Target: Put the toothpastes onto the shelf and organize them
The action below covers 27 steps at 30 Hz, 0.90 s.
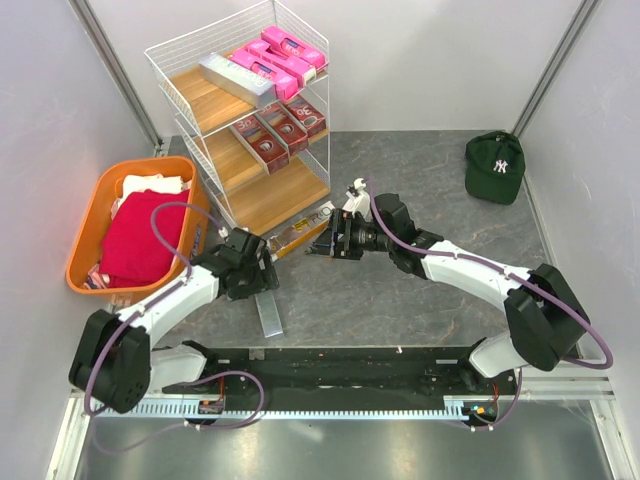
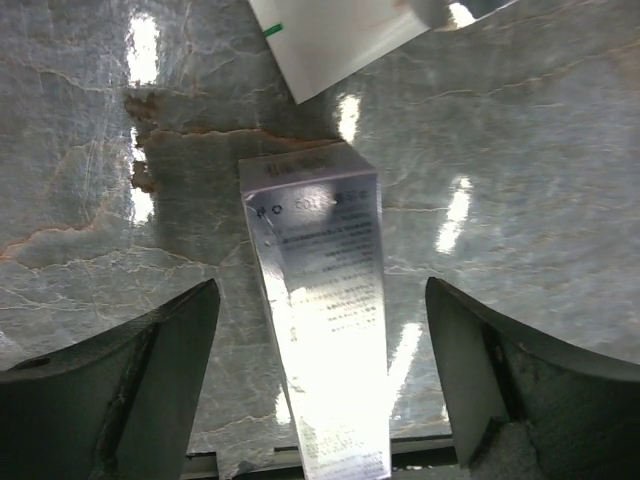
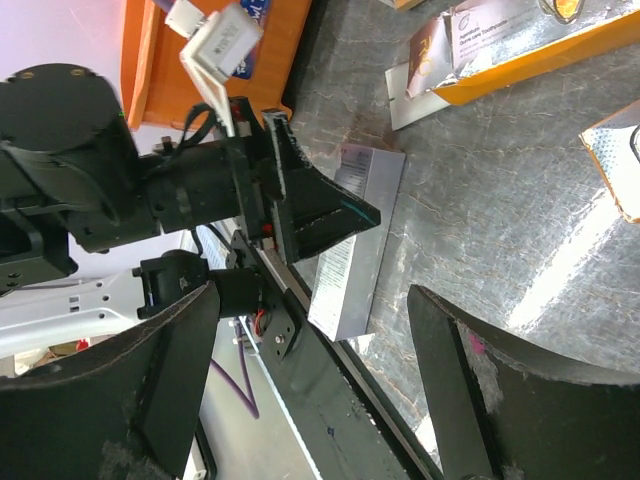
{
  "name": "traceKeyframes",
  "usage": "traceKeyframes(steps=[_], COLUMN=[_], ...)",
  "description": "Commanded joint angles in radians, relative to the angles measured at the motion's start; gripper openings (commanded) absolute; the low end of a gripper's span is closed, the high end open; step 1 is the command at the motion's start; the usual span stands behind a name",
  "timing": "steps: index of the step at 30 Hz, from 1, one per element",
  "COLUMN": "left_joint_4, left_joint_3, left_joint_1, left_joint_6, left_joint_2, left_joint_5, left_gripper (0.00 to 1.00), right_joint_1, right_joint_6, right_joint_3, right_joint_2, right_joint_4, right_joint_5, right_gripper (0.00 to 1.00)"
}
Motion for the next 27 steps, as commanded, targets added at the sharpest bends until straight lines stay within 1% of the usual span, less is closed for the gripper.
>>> traceKeyframes(steps=[1, 3, 5, 6, 8, 9, 12, 17, 22, 24, 25, 26, 27], left_joint_4=[0.034, 0.074, 0.109, 0.118, 0.138, 0.141, 0.141, 0.148, 0.184, 0.206, 0.239, 0.256, 0.276], left_joint_3=[0.025, 0.019, 0.007, 0.005, 0.005, 0.005, 0.019, 0.030, 0.013, -0.013, -0.025, -0.038, -0.067], left_joint_1=[-0.005, -0.006, -0.006, -0.006, -0.008, -0.006, -0.006, -0.002, 0.013, 0.041, 0.053, 0.088, 0.108], left_joint_6=[-0.013, -0.007, -0.007, -0.005, -0.002, 0.007, 0.023, 0.007, -0.042, -0.072, -0.080, -0.109, -0.123], left_joint_2=[0.063, 0.082, 0.108, 0.120, 0.147, 0.155, 0.149, 0.048, -0.116, -0.162, -0.209, -0.228, -0.251], left_joint_5=[-0.052, -0.034, -0.016, -0.006, 0.004, 0.012, 0.020, 0.026, 0.063, 0.084, 0.107, 0.127, 0.179], left_gripper=[0.82, 0.73, 0.68, 0.59, 0.52, 0.46, 0.40, 0.35, 0.32, 0.31, 0.30, 0.29, 0.29], right_joint_1=[0.005, 0.006, 0.005, 0.005, 0.005, 0.005, 0.005, 0.005, 0.032, 0.048, 0.066, 0.077, 0.088], right_joint_6=[-0.022, -0.021, -0.022, -0.022, -0.022, -0.022, -0.030, -0.058, -0.119, -0.139, -0.157, -0.168, -0.177], right_joint_3=[0.000, -0.003, -0.007, -0.007, -0.003, -0.002, 0.004, 0.018, 0.035, 0.039, 0.043, 0.044, 0.046], right_joint_2=[0.011, 0.011, 0.011, 0.011, 0.011, 0.009, 0.006, -0.012, -0.051, -0.072, -0.080, -0.086, -0.103], right_joint_4=[0.033, 0.033, 0.033, 0.033, 0.030, 0.028, 0.016, -0.022, -0.071, -0.099, -0.105, -0.120, -0.127], right_joint_5=[0.016, 0.016, 0.016, 0.016, 0.018, 0.018, 0.021, 0.047, 0.133, 0.186, 0.203, 0.226, 0.249], right_gripper=[0.84, 0.84, 0.84, 0.84, 0.84, 0.84, 0.85, 0.85, 0.85, 0.85, 0.85, 0.85, 0.85])
